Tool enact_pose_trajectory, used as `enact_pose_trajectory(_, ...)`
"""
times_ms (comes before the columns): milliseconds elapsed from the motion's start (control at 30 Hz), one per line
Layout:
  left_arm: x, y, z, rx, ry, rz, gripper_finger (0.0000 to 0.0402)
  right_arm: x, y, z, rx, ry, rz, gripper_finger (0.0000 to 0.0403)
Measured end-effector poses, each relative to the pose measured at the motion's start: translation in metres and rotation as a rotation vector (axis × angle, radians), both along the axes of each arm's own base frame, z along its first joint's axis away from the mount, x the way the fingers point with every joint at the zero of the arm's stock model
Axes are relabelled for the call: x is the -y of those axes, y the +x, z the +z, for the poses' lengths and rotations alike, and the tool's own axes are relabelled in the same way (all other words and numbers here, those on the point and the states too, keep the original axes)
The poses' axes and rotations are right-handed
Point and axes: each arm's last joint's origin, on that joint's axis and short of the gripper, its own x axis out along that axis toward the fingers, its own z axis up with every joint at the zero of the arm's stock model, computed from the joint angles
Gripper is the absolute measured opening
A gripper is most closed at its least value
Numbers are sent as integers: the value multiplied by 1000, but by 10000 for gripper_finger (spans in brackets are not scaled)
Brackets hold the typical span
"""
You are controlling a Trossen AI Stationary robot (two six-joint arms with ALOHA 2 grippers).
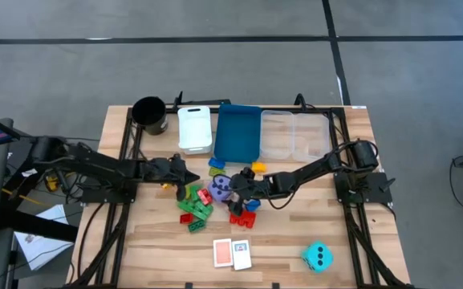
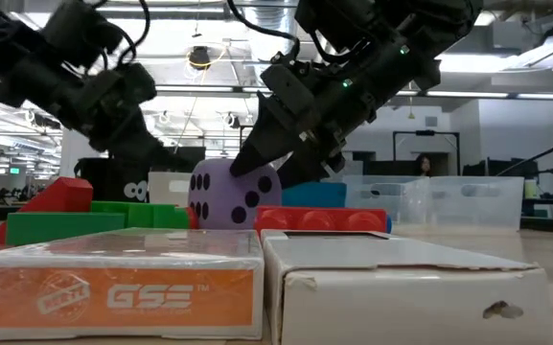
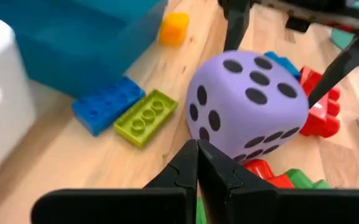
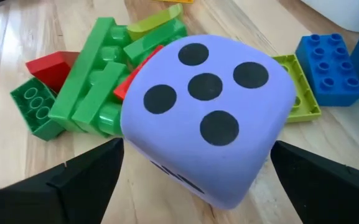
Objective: Pick & Place Toys
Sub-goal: Put the violet dice into the blue bin
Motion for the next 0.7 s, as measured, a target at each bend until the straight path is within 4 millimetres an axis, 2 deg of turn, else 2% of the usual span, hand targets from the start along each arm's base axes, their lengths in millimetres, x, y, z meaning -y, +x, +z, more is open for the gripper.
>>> enact_pose_trajectory(133, 1, 12, -8, 43, -18, -36, 0, -1, 0, 0, 1, 0, 3, 399)
enact_pose_trajectory(433, 8, 52, -18, -51, -62, -113, 0, -2, -1, -1, -10, -3, -5, 399)
enact_pose_trajectory(700, 19, 57, -10, -34, -113, -148, 1, -5, -5, -3, -56, 24, -35, 399)
